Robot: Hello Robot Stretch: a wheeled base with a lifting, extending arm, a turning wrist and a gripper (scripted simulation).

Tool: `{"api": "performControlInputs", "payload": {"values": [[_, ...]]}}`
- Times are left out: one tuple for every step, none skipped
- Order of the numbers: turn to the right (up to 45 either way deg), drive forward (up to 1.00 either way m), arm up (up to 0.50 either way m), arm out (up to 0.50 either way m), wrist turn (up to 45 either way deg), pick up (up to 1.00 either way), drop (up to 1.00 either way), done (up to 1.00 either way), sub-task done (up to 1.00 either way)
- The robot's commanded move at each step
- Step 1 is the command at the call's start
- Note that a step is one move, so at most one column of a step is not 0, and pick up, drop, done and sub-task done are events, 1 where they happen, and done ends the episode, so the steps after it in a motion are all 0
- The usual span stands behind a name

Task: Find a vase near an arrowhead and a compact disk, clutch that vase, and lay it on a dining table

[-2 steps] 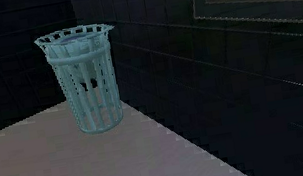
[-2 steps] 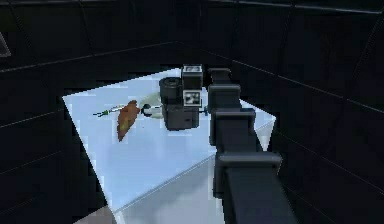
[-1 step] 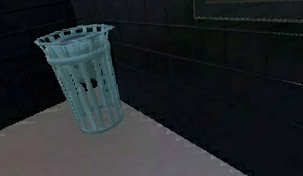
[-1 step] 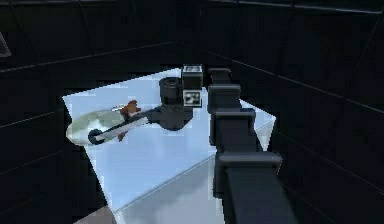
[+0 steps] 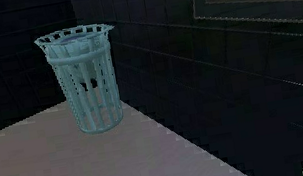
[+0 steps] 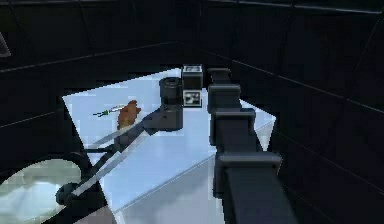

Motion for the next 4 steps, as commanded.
{"api": "performControlInputs", "payload": {"values": [[0.0,0.00,0.00,0.00,-24.0,0.00,0.00,0.00,0.00],[0.0,0.00,0.00,-0.22,0.0,0.00,0.00,0.00,0.00],[-45.0,0.00,0.00,0.00,0.0,0.00,0.00,0.00,0.00],[-21.0,0.00,0.00,0.00,0.0,0.00,0.00,0.00,0.00]]}}
